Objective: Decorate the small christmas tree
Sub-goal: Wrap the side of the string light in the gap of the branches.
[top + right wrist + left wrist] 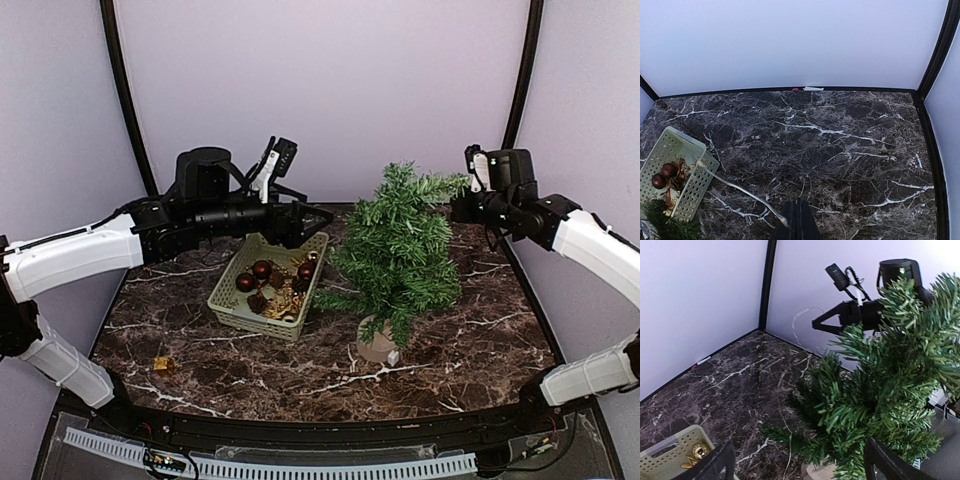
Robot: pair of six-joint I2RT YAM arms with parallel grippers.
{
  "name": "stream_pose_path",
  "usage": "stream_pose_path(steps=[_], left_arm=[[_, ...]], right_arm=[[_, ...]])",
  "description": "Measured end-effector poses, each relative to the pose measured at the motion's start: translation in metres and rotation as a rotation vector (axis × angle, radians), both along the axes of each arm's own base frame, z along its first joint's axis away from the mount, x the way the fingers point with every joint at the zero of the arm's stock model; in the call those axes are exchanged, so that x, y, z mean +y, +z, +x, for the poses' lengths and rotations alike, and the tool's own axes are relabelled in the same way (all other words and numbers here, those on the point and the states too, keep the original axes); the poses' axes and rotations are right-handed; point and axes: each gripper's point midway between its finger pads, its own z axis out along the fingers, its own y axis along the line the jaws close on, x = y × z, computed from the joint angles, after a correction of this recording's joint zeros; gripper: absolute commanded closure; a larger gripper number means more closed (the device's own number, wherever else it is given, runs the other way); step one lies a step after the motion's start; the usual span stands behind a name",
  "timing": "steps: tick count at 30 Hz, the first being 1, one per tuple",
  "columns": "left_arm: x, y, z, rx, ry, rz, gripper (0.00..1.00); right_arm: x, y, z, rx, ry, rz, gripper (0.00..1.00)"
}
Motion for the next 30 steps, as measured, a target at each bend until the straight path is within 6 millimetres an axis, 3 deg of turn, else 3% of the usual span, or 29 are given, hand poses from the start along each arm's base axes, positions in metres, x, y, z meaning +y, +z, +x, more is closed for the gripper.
stream_pose_path(steps=[5,12,15,21,25,30], left_arm=[[-0.004,-0.003,-0.008,0.015,-0.050,0.003,0.21],[-0.012,0.000,-0.012,0.027,-0.095,-0.034,0.15],[-0.014,0.006,-0.014,0.016,-0.110,-0.053,0.18],[-0.012,-0.001,-0.003,0.040,-0.048,-0.045,0.35],[-0.009,-0.026,0.009,0.106,0.024,-0.027,0.44],[0.001,-0.073,0.023,0.222,0.094,0.009,0.46]], right_arm=[[0.005,-0.021,0.009,0.047,0.000,-0.012,1.00],[0.003,-0.041,0.011,0.099,-0.019,-0.032,1.00],[0.002,-0.047,0.009,0.109,-0.023,-0.038,1.00],[-0.004,-0.070,0.000,0.160,-0.032,-0.061,1.00],[-0.010,-0.078,-0.005,0.181,-0.051,-0.079,1.00],[-0.014,-0.074,-0.008,0.172,-0.065,-0.077,1.00]])
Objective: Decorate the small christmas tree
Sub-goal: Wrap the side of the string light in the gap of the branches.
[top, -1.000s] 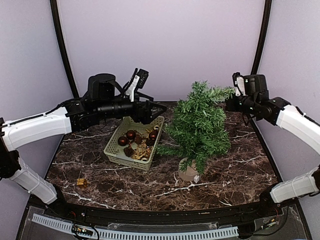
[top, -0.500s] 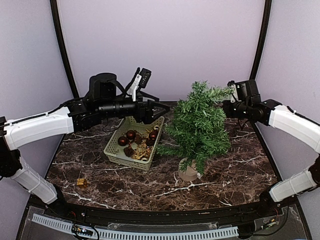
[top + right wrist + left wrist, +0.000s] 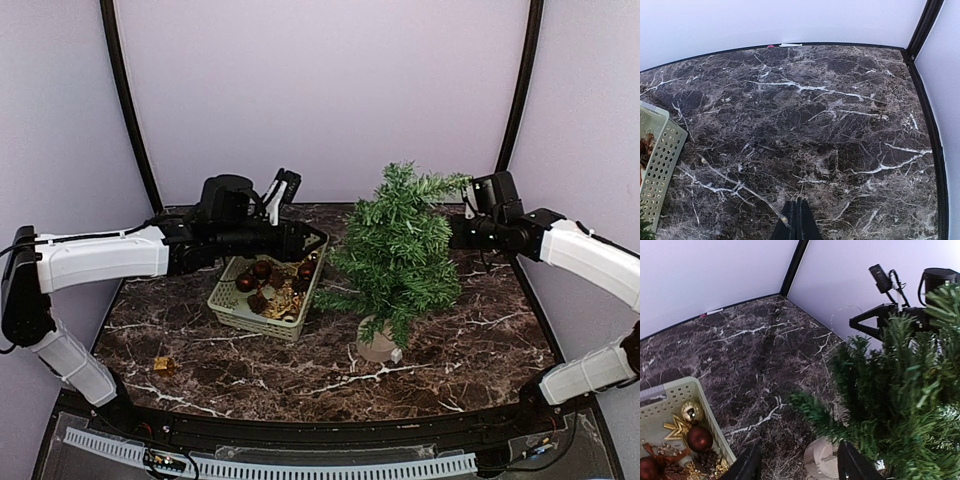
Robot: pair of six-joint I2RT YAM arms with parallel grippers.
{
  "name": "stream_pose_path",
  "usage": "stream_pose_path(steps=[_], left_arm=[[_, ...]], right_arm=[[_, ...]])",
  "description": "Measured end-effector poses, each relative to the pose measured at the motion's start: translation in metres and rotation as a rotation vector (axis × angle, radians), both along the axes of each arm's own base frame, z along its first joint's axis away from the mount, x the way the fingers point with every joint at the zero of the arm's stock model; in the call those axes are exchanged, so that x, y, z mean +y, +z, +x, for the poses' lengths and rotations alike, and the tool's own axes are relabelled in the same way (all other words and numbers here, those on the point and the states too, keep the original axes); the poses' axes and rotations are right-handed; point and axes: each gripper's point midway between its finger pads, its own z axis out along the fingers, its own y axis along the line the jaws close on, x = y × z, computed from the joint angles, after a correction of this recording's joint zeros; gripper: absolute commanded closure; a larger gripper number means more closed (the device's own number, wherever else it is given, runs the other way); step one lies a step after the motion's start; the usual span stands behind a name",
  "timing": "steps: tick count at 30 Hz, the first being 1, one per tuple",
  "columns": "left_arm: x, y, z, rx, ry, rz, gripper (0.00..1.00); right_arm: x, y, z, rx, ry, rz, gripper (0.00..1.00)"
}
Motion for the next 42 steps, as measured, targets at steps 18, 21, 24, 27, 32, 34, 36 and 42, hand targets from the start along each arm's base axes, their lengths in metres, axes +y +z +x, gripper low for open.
stream_pose_path(steps=[18,21,24,27,32,34,36,42], left_arm=[[-0.028,-0.062,0.007,0.170,-0.087,-0.017,0.64],[-0.031,-0.063,0.006,0.172,-0.099,-0.024,0.61],[-0.029,-0.061,0.011,0.145,-0.077,-0.019,0.45],[-0.019,-0.050,0.016,0.085,-0.027,-0.007,0.34],[0.012,-0.002,0.012,-0.056,0.060,-0.009,0.30],[0.022,0.022,0.006,-0.121,0.077,-0.009,0.30],[0.026,0.043,-0.008,-0.177,0.065,-0.008,0.33],[-0.007,0.078,-0.080,-0.259,-0.107,0.006,0.35]], right_arm=[[-0.021,0.003,-0.021,0.037,-0.077,-0.013,1.00],[-0.023,0.012,-0.037,0.052,-0.066,0.021,1.00],[-0.022,0.018,-0.055,0.082,-0.041,0.056,1.00],[-0.021,0.023,-0.073,0.128,-0.013,0.085,1.00],[-0.017,0.038,-0.098,0.181,0.041,0.127,1.00],[-0.013,0.045,-0.106,0.200,0.070,0.147,1.00],[-0.009,0.049,-0.114,0.225,0.102,0.162,1.00],[-0.002,0.063,-0.139,0.290,0.176,0.204,1.00]])
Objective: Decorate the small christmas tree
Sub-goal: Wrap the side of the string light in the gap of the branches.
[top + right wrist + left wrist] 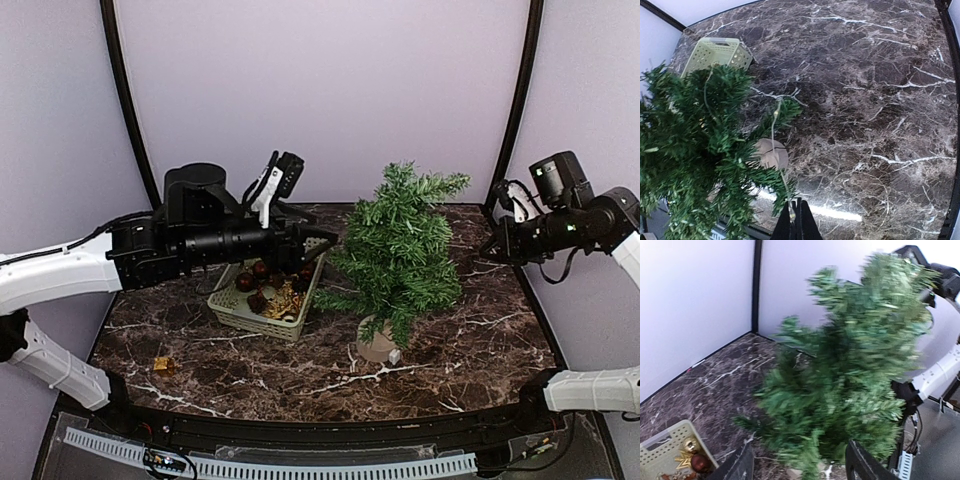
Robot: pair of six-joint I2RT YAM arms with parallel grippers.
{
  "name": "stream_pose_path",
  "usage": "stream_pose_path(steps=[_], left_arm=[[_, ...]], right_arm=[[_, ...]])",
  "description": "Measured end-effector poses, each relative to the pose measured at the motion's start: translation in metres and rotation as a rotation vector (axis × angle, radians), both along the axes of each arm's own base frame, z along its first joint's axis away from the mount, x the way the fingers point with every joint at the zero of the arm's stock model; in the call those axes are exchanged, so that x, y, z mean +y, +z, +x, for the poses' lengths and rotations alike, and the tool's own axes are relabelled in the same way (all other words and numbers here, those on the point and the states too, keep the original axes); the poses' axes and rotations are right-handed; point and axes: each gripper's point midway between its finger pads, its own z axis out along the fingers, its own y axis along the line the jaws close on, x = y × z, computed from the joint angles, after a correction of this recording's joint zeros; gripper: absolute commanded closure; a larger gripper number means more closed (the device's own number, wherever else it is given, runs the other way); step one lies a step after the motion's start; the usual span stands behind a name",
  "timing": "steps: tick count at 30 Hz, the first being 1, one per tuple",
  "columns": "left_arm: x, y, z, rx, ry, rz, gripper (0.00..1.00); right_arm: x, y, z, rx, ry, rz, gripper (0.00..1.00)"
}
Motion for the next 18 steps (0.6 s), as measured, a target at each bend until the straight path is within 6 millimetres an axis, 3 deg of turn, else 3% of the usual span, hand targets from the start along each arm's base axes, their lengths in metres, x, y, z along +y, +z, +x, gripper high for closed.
stream_pose_path(steps=[7,11,18], left_arm=[[-0.046,0.011,-0.080,-0.017,-0.199,-0.013,0.35],[-0.078,-0.009,-0.114,-0.011,-0.272,-0.001,0.31],[-0.142,-0.045,-0.147,0.034,-0.367,0.021,0.28]], right_arm=[[0.014,0.005,-0.027,0.070,0.102,0.079,1.00],[0.026,0.005,-0.042,0.128,0.165,0.143,1.00],[0.040,0.008,-0.061,0.208,0.232,0.236,1.00]])
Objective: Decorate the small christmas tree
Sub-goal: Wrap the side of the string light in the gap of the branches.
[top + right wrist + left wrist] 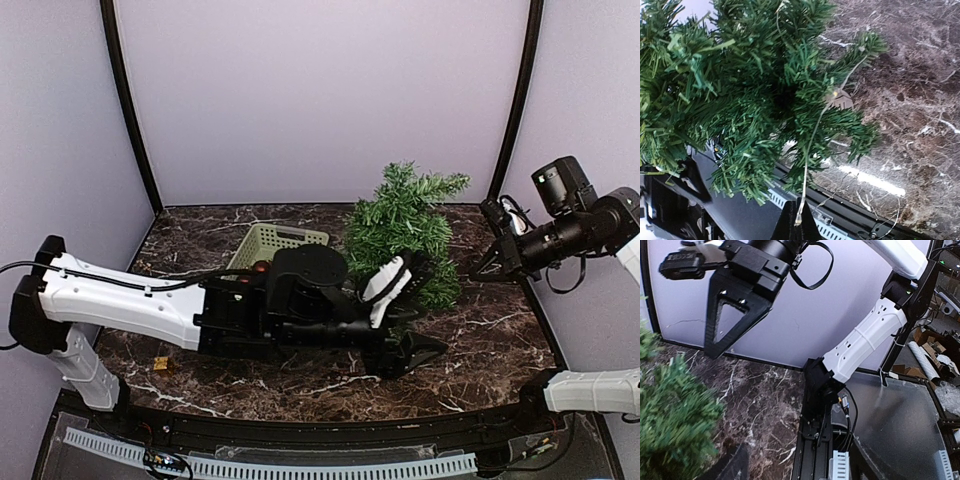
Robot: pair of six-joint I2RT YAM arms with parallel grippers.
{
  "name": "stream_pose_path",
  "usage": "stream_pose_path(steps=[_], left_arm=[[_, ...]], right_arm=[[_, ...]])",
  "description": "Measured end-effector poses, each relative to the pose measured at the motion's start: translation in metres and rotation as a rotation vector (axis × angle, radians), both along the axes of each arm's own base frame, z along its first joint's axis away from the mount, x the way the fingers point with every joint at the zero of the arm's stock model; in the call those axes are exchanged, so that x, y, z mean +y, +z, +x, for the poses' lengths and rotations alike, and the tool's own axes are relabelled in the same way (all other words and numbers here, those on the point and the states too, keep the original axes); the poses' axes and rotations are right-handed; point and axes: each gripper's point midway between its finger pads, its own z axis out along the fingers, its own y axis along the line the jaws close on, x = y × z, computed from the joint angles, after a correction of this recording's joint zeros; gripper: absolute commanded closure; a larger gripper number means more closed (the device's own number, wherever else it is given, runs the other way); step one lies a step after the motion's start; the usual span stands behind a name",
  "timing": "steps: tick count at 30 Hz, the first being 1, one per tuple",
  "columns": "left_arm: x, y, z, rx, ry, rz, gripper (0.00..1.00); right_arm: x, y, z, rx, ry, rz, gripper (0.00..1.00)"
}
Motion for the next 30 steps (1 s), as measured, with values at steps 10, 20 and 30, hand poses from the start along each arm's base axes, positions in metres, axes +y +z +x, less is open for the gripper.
stream_pose_path(steps=[10,20,30], left_arm=[[-0.060,-0.027,-0.009,0.012,-0.024,0.020,0.22],[-0.066,-0.096,-0.011,-0.016,0.044,0.194,0.28],[-0.054,-0.121,0.002,-0.045,0.184,0.283,0.25]], right_arm=[[0.006,0.007,-0.016,0.072,0.024,0.062,1.00],[0.008,0.028,-0.023,0.051,0.019,0.120,1.00],[0.008,0.037,-0.023,0.037,0.012,0.136,1.00]])
